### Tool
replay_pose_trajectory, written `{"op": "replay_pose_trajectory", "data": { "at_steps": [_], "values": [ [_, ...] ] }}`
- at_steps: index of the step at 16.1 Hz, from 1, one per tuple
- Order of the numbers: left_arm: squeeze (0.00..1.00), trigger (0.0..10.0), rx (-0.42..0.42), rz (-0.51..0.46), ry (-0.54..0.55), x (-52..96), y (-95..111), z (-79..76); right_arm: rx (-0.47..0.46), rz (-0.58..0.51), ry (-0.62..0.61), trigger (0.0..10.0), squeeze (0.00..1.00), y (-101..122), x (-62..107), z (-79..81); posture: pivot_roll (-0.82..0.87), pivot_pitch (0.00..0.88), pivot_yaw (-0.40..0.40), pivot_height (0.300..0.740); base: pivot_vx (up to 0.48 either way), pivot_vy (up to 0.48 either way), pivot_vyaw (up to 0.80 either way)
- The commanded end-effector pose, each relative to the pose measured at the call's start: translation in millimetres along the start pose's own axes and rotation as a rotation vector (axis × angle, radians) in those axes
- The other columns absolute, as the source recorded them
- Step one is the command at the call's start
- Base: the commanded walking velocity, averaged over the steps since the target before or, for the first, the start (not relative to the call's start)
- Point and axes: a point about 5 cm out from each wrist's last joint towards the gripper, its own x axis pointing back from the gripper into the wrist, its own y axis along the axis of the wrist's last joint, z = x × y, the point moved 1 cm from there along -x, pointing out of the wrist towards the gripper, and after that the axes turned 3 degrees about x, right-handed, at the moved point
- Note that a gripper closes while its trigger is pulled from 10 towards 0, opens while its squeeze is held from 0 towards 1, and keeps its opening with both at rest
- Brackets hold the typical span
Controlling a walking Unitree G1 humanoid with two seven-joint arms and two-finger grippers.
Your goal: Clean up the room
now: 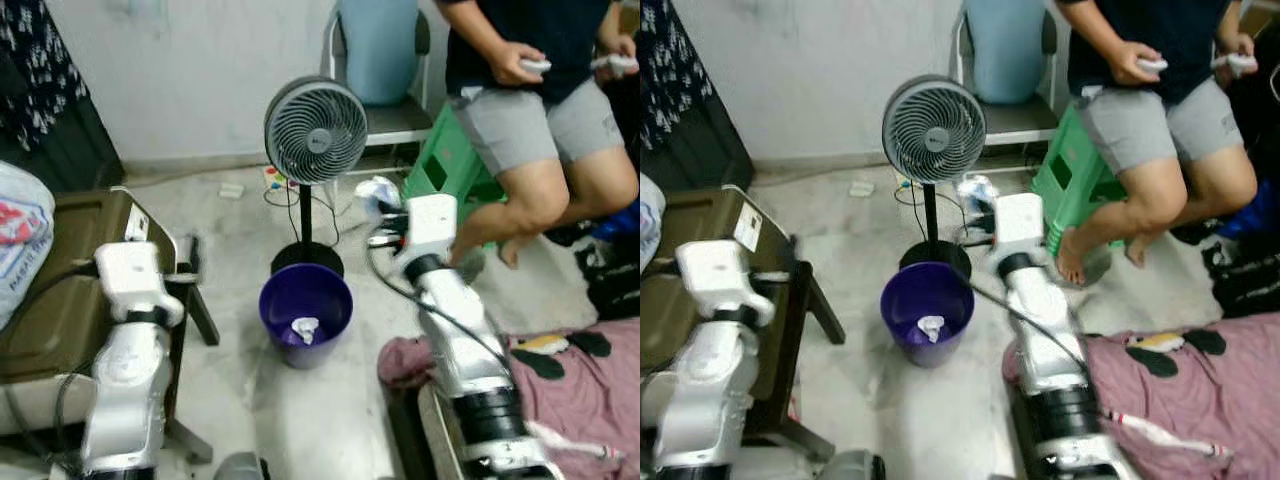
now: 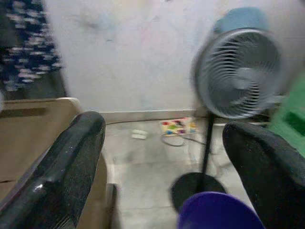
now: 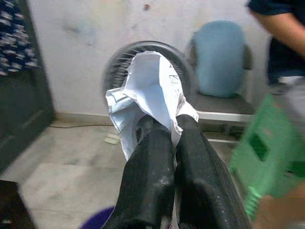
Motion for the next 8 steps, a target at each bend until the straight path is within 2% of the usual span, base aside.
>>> {"op": "replay_pose_trajectory", "data": {
  "at_steps": [1,5,7,8],
  "values": [
    [0.00,10.0,-0.002,-0.004,0.005,-0.8,2.6,2.7,-0.005,0.004,0.001,10.0,0.00,0.5,-1.2,1.2,-0.06,0.000,-0.036,0.740,0.000,0.000,0.00],
    [0.00,10.0,0.003,-0.004,0.002,-1.6,2.9,2.6,-0.006,0.006,0.002,10.0,0.00,0.7,-2.3,1.7,-0.06,0.000,-0.038,0.740,0.000,0.000,0.74],
    [0.00,10.0,0.003,-0.004,0.001,-1.9,3.0,2.4,-0.005,0.006,0.002,10.0,0.00,0.8,-2.6,1.7,-0.06,0.000,-0.038,0.740,0.000,0.000,0.43],
    [0.00,10.0,0.005,-0.005,0.000,-2.3,3.3,2.3,-0.009,0.004,0.000,10.0,0.00,1.1,-2.9,1.6,-0.06,0.000,-0.036,0.740,0.000,0.000,0.00]
  ]
}}
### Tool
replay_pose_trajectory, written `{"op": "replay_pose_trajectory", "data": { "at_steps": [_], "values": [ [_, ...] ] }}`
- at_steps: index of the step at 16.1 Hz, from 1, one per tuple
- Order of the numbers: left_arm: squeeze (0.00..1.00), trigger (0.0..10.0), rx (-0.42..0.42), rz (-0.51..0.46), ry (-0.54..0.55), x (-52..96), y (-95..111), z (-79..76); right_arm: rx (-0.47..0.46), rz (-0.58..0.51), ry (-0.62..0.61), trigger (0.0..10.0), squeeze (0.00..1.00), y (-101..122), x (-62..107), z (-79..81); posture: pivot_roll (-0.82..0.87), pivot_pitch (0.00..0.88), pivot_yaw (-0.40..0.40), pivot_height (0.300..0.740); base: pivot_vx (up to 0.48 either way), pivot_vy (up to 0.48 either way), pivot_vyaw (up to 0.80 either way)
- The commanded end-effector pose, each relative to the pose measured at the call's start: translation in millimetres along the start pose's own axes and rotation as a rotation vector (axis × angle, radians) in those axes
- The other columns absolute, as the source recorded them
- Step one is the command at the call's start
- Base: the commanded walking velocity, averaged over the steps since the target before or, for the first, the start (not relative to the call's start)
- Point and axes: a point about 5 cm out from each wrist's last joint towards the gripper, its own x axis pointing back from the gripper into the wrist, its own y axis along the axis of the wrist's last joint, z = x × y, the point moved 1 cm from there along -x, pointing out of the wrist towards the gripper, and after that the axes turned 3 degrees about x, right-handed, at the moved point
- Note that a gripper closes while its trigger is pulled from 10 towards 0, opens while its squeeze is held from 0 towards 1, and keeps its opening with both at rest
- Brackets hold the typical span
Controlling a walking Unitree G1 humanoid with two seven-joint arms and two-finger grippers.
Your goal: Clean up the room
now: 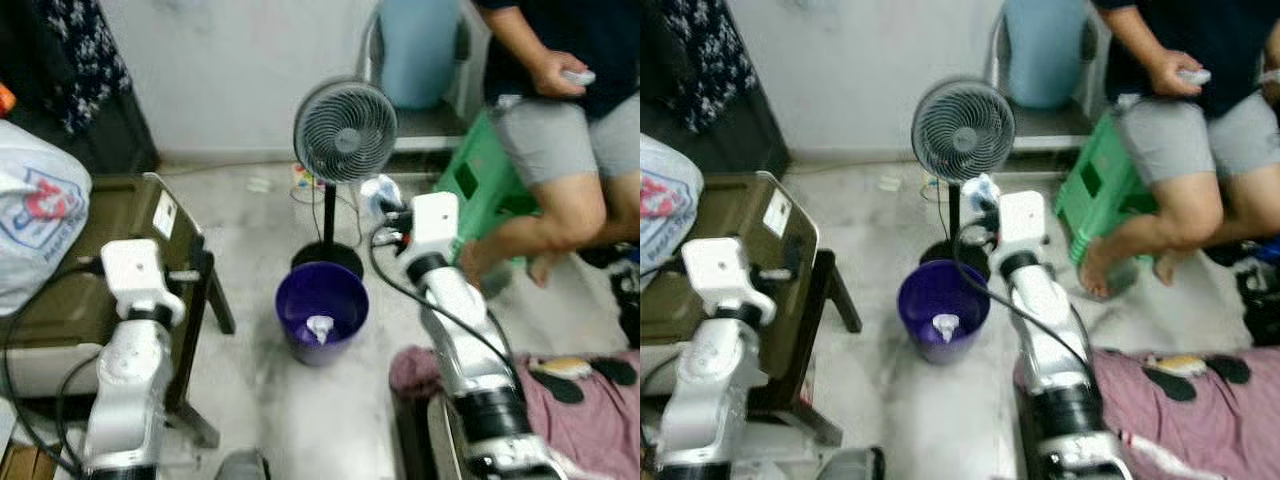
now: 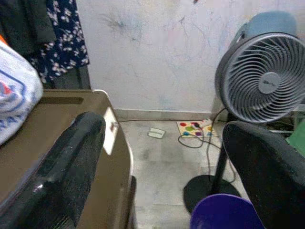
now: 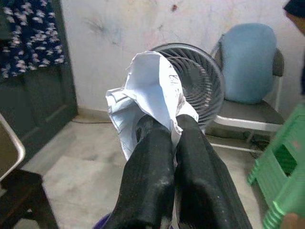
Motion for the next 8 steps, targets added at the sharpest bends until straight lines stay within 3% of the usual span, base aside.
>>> {"op": "replay_pose_trajectory", "data": {
  "at_steps": [1,8],
  "values": [
    [0.00,10.0,-0.006,-0.002,-0.006,-1.5,2.4,0.5,-0.018,0.000,-0.006,10.0,0.00,1.7,-1.8,0.3,-0.06,0.000,-0.036,0.740,0.000,0.000,0.00],
    [0.00,10.0,0.001,-0.015,-0.034,-1.5,4.3,-2.3,-0.027,-0.007,0.001,10.0,0.00,2.6,-2.5,1.5,-0.06,0.000,-0.037,0.740,0.035,0.000,0.00]
  ]
}}
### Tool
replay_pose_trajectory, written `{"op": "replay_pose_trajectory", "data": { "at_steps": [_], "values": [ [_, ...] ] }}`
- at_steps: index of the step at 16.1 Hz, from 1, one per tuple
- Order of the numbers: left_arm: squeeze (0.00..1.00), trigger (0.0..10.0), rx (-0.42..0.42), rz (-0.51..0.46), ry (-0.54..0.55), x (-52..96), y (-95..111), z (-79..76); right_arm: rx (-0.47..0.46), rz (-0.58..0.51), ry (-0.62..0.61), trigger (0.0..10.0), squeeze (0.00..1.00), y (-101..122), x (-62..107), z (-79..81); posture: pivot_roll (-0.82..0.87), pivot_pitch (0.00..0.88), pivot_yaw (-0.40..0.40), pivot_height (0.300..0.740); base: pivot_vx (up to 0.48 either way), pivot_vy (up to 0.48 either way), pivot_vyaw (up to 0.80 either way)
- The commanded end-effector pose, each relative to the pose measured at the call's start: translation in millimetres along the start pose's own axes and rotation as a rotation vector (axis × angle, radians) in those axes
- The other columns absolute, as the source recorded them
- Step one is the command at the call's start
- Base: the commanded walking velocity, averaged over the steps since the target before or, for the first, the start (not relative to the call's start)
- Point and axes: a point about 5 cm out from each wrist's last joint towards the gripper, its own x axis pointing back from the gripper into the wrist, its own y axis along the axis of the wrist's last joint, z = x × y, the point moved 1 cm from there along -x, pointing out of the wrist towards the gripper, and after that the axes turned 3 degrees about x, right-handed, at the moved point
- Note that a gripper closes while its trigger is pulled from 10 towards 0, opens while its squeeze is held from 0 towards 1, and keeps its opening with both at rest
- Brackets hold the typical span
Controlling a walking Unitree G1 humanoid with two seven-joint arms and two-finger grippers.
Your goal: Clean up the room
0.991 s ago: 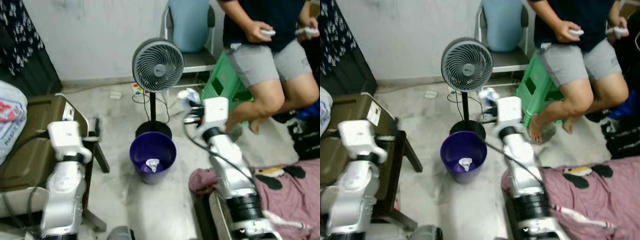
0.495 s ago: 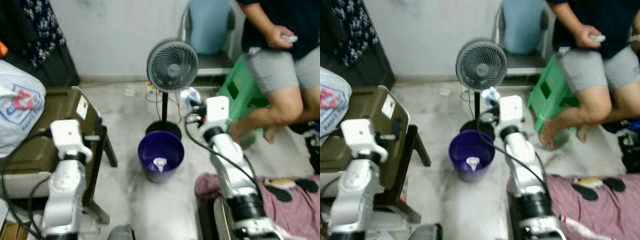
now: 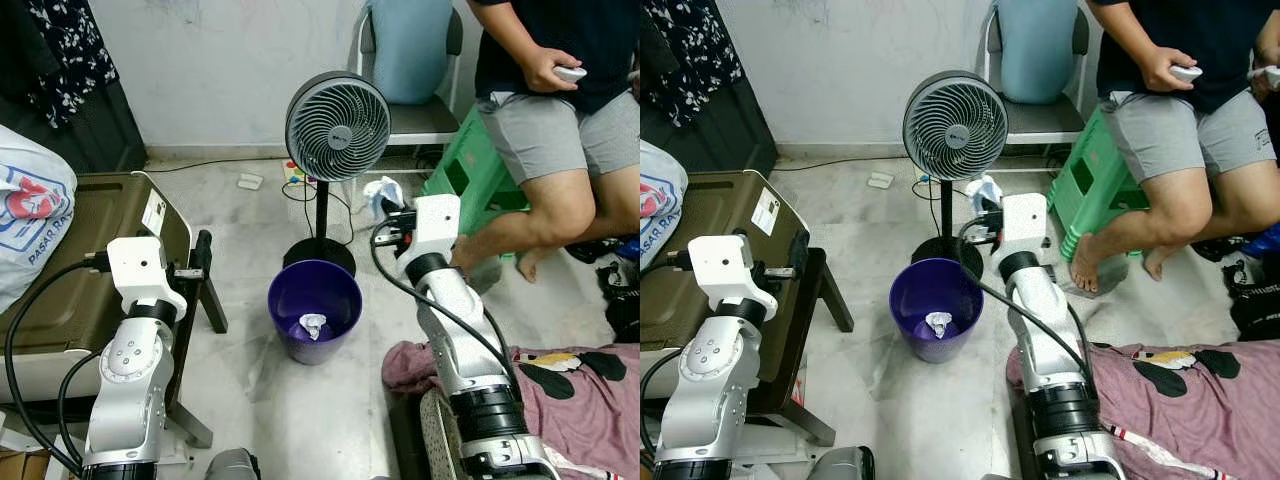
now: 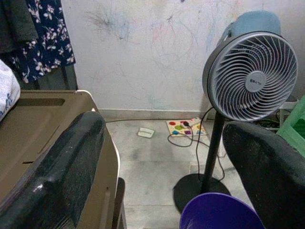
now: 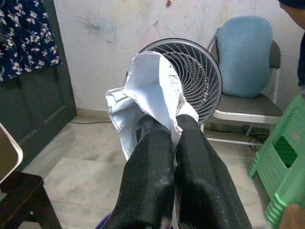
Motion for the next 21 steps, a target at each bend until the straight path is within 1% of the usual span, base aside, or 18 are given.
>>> {"op": "replay_pose_trajectory", "data": {
  "at_steps": [1,2,5,19,21],
  "values": [
    [0.00,10.0,-0.004,-0.010,-0.006,-0.3,2.8,0.2,0.002,-0.008,0.000,10.0,0.00,3.4,-2.2,-0.9,-0.06,0.000,-0.037,0.740,0.247,0.000,0.00],
    [0.00,10.0,-0.004,-0.011,-0.006,-0.4,2.8,0.2,0.008,-0.013,0.005,10.0,0.00,4.0,-2.5,-0.1,-0.06,0.000,-0.038,0.740,0.259,0.000,0.00],
    [0.00,10.0,-0.005,-0.012,-0.009,-0.4,2.9,0.2,0.007,-0.025,0.021,10.0,0.00,5.7,-2.7,2.9,-0.06,0.000,-0.037,0.740,0.280,0.000,0.80],
    [0.00,10.0,-0.006,-0.015,-0.018,-0.9,3.3,0.0,0.004,-0.029,0.017,10.0,0.00,5.3,-4.5,3.8,-0.05,0.000,-0.034,0.740,0.296,0.000,0.00],
    [0.00,10.0,-0.005,-0.015,-0.018,-1.1,3.4,0.1,0.004,-0.029,0.016,10.0,0.00,5.4,-4.8,3.8,-0.05,0.000,-0.033,0.740,0.349,0.000,0.44]
  ]
}}
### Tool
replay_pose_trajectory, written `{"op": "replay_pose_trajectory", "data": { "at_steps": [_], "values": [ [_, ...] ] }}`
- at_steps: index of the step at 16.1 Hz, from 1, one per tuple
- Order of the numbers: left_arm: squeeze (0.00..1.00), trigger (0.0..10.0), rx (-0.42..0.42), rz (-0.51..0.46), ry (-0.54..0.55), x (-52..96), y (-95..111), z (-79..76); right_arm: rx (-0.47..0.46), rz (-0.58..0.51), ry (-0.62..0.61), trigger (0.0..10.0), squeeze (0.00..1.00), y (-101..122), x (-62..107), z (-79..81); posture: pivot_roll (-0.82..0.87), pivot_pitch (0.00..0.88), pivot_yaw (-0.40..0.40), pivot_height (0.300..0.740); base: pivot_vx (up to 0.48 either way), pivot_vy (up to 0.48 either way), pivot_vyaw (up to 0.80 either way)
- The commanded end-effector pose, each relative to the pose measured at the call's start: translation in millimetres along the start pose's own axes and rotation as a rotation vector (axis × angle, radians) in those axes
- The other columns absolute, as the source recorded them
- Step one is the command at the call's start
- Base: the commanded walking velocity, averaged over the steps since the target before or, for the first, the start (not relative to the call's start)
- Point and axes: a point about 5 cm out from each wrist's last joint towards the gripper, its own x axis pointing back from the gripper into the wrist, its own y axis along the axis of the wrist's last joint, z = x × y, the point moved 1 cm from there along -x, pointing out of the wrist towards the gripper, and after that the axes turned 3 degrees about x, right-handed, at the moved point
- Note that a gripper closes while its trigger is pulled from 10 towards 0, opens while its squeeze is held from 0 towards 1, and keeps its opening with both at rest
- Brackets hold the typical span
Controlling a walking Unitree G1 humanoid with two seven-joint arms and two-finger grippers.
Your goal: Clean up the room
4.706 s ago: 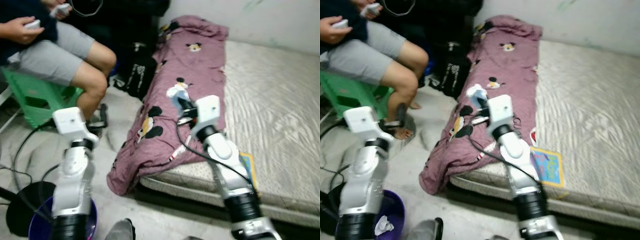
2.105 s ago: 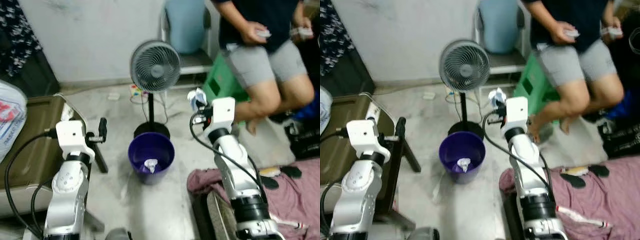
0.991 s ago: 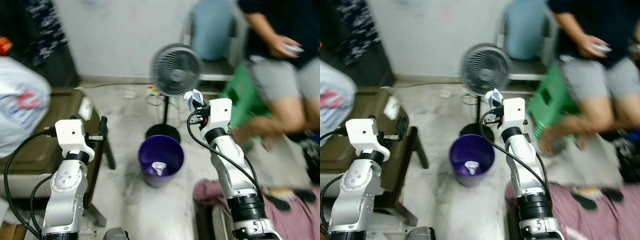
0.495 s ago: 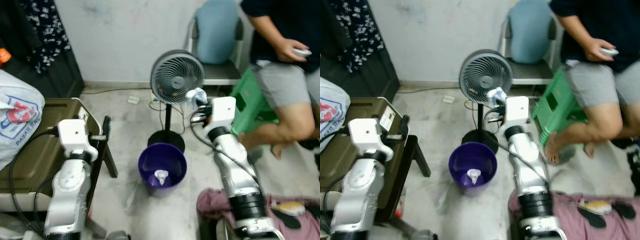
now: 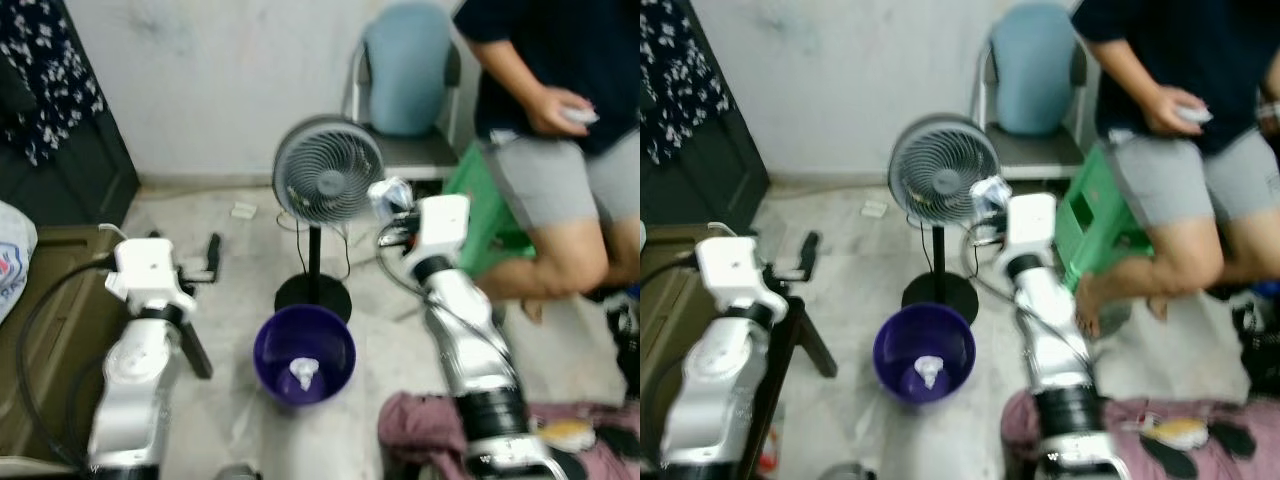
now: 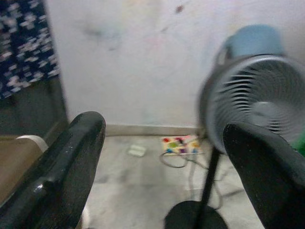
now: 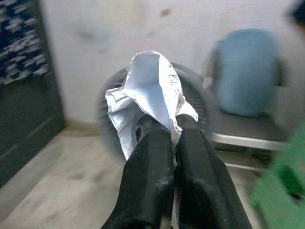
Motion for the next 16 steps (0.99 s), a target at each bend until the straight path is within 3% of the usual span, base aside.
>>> {"op": "replay_pose_trajectory", "data": {
  "at_steps": [1,5,8,9,10,13,16],
  "values": [
    [0.00,10.0,-0.002,-0.004,0.007,-0.8,1.8,1.4,0.005,-0.018,0.007,10.0,0.00,5.9,-3.3,0.9,-0.05,0.000,-0.033,0.740,0.345,0.000,0.00],
    [0.00,10.0,-0.003,-0.003,0.005,-1.2,1.8,1.0,0.005,-0.019,0.009,10.0,0.00,5.7,-3.9,0.9,-0.05,0.000,-0.032,0.740,0.342,0.000,0.00],
    [0.00,10.0,-0.003,-0.013,0.021,-1.8,3.2,2.9,0.004,-0.015,0.010,10.0,0.00,5.3,-5.8,2.6,-0.05,0.000,-0.032,0.740,0.000,0.000,0.00],
    [0.00,10.0,-0.019,-0.020,0.026,-2.6,4.2,4.2,-0.004,-0.009,0.009,10.0,0.00,4.5,-7.2,3.5,-0.04,0.000,-0.038,0.740,0.000,0.000,0.00],
    [0.00,10.0,-0.094,-0.048,0.014,-1.9,8.0,6.0,-0.022,0.015,0.002,10.0,0.00,1.1,-9.4,6.0,-0.03,0.000,-0.041,0.740,0.000,0.000,0.00],
    [0.00,10.0,-0.169,-0.023,-0.051,4.4,8.9,17.0,-0.037,0.052,-0.025,10.0,0.00,-3.0,-14.7,11.1,-0.01,0.000,-0.042,0.740,0.000,0.000,0.00],
    [0.00,10.0,-0.219,-0.004,-0.160,9.5,8.6,22.0,-0.054,0.092,-0.063,10.0,0.00,-8.4,-19.2,12.7,0.00,0.000,-0.050,0.740,0.000,0.000,0.80]
  ]
}}
